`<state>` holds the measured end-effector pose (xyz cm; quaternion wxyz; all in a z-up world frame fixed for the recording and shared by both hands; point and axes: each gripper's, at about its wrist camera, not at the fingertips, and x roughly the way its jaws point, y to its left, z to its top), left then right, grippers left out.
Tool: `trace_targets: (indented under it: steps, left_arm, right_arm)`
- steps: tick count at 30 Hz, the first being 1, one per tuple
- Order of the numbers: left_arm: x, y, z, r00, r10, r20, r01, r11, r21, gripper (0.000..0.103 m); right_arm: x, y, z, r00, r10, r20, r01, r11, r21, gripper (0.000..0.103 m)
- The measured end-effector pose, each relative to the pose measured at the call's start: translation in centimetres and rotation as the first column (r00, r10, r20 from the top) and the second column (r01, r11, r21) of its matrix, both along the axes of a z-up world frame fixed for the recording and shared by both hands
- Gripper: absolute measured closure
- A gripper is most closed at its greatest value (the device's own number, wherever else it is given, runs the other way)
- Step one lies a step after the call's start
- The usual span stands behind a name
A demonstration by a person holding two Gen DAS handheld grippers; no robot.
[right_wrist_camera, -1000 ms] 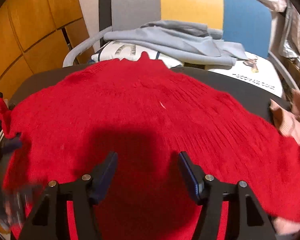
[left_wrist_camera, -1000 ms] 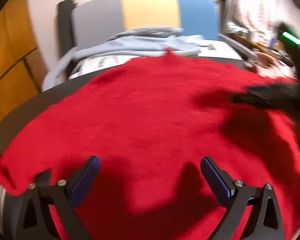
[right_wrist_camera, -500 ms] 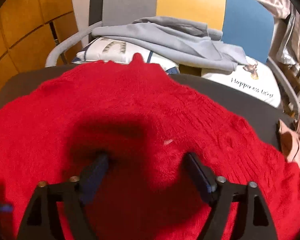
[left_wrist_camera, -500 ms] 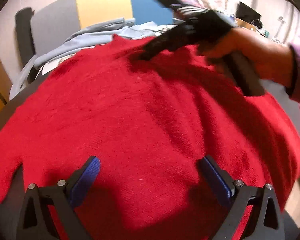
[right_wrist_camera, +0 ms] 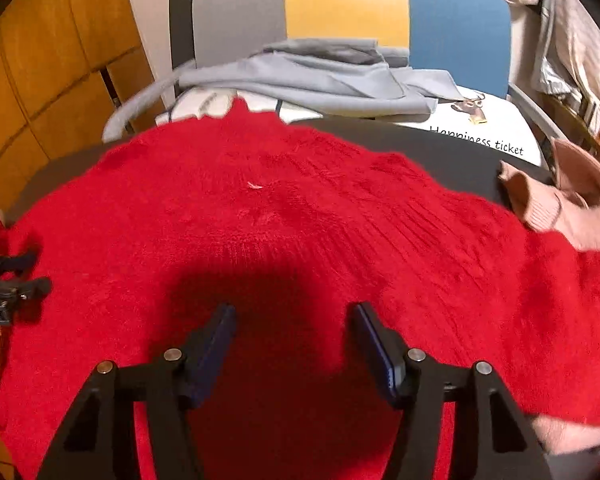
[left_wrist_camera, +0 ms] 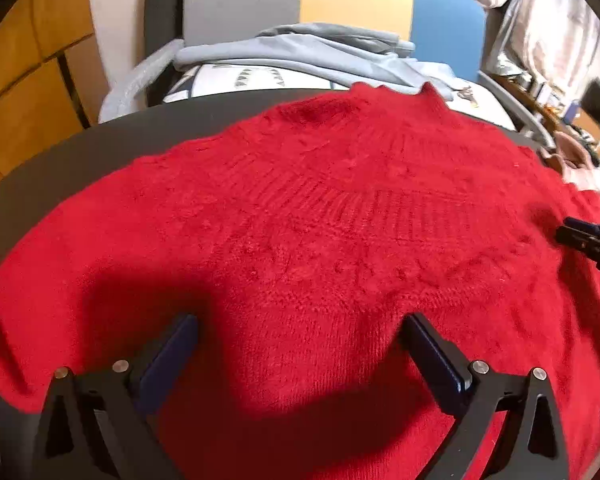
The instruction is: Fold clothes
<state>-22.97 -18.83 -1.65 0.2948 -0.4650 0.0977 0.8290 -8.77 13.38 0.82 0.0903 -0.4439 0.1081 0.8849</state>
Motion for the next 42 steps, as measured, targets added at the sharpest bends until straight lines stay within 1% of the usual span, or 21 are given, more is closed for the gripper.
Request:
trace_targets:
  steps: [3, 4, 6, 8, 10, 13, 14, 15, 17, 19, 25, 26, 27, 29, 30, 31, 33, 35, 38, 41, 42]
  left_arm:
    - [-0.6, -2.1, 0.6, 0.997, 0.079, -0.006, -0.079, 0.997, 0.019, 0.000]
    - [-0.9, -2.7, 0.6, 0.994, 0.108, -0.003, -0.108, 0.994, 0.016, 0.000]
    - [-0.8, -3.3, 0.4, 0.991, 0.132, 0.037, -0.133, 0.991, 0.024, 0.000]
    - [-0.1, -3.1, 0.2, 0.988, 0.137, 0.070, -0.141, 0.989, 0.047, 0.000]
    - [1.2, -2.5, 0.1, 0.987, 0.135, 0.084, -0.142, 0.987, 0.082, 0.000]
    - [3.5, -1.1, -0.2, 0.991, 0.136, 0.001, -0.136, 0.990, 0.047, 0.000]
    - [4.0, -0.7, -0.5, 0.990, 0.136, -0.029, -0.136, 0.991, 0.020, 0.000]
    - [4.4, -0.4, -0.8, 0.989, 0.135, -0.060, -0.136, 0.991, -0.012, 0.000]
    - [4.3, -0.4, -0.8, 0.988, 0.138, -0.066, -0.139, 0.990, -0.005, 0.000]
    - [4.0, -0.7, -0.9, 0.988, 0.143, -0.052, -0.142, 0.990, 0.011, 0.000]
    - [3.8, -0.6, -1.0, 0.988, 0.142, -0.061, -0.142, 0.990, 0.007, 0.000]
    - [3.8, -0.6, -0.9, 0.988, 0.142, -0.061, -0.142, 0.990, 0.009, 0.000]
    - [3.8, -0.5, -0.9, 0.988, 0.143, -0.061, -0.143, 0.990, 0.010, 0.000]
    - [3.7, -0.5, -1.0, 0.988, 0.144, -0.060, -0.144, 0.990, 0.010, 0.000]
    - [3.9, -0.4, -1.0, 0.987, 0.146, -0.060, -0.146, 0.989, 0.010, 0.000]
    - [4.2, -0.3, -0.9, 0.987, 0.149, -0.060, -0.149, 0.989, 0.009, 0.000]
    - [4.1, -0.3, -0.9, 0.987, 0.150, -0.060, -0.150, 0.989, 0.011, 0.000]
    - [4.0, -0.3, -0.9, 0.987, 0.149, -0.059, -0.149, 0.989, 0.010, 0.000]
    - [3.7, -0.3, -0.8, 0.988, 0.147, -0.052, -0.147, 0.989, 0.003, 0.000]
    - [3.5, -0.3, -0.5, 0.989, 0.148, -0.030, -0.148, 0.989, -0.001, 0.000]
    - [3.3, -0.5, -0.3, 0.989, 0.151, -0.013, -0.151, 0.989, 0.006, 0.000]
  right_arm:
    - [4.4, 2.0, 1.4, 0.990, -0.130, -0.062, 0.126, 0.990, -0.069, 0.040]
    - [6.2, 3.3, 1.8, 0.979, -0.190, -0.078, 0.183, 0.979, -0.090, 0.039]
    - [9.8, 6.6, 2.5, 0.940, -0.328, -0.097, 0.318, 0.943, -0.098, 0.039]
    - [13.5, 10.1, 3.4, 0.880, -0.462, -0.112, 0.453, 0.886, -0.094, 0.038]
    - [17.0, 13.4, 4.4, 0.804, -0.581, -0.127, 0.576, 0.814, -0.077, 0.038]
    - [22.2, 18.0, 6.0, 0.663, -0.732, -0.156, 0.731, 0.678, -0.077, 0.036]
    - [23.6, 19.4, 6.3, 0.620, -0.767, -0.162, 0.766, 0.637, -0.082, 0.035]
    - [24.6, 20.7, 6.4, 0.586, -0.795, -0.158, 0.793, 0.602, -0.093, 0.035]
    - [26.4, 23.2, 6.1, 0.519, -0.844, -0.132, 0.836, 0.534, -0.128, 0.034]
    - [27.4, 25.2, 5.5, 0.474, -0.874, -0.105, 0.857, 0.485, -0.171, 0.034]
    - [28.7, 28.9, 3.8, 0.375, -0.925, -0.060, 0.877, 0.375, -0.299, 0.034]
    - [28.8, 29.3, 3.6, 0.364, -0.930, -0.056, 0.876, 0.362, -0.320, 0.039]
    - [28.8, 29.5, 3.3, 0.356, -0.933, -0.054, 0.872, 0.353, -0.339, 0.045]
    - [28.5, 29.6, 3.0, 0.357, -0.934, -0.030, 0.868, 0.343, -0.358, 0.089]
    - [28.3, 29.5, 2.8, 0.365, -0.931, -0.022, 0.856, 0.345, -0.385, 0.093]
    - [28.0, 29.2, 2.8, 0.375, -0.927, -0.027, 0.846, 0.353, -0.400, 0.094]
    - [27.1, 28.5, 3.4, 0.399, -0.915, -0.063, 0.832, 0.390, -0.395, 0.095]
    - [25.3, 26.6, 5.1, 0.462, -0.879, -0.116, 0.805, 0.470, -0.362, 0.095]
    - [21.9, 23.5, 8.1, 0.556, -0.807, -0.197, 0.729, 0.588, -0.352, 0.095]
    - [16.8, 19.9, 10.6, 0.662, -0.705, -0.254, 0.604, 0.702, -0.378, 0.095]
    - [15.2, 18.8, 11.4, 0.690, -0.671, -0.270, 0.567, 0.734, -0.375, 0.095]
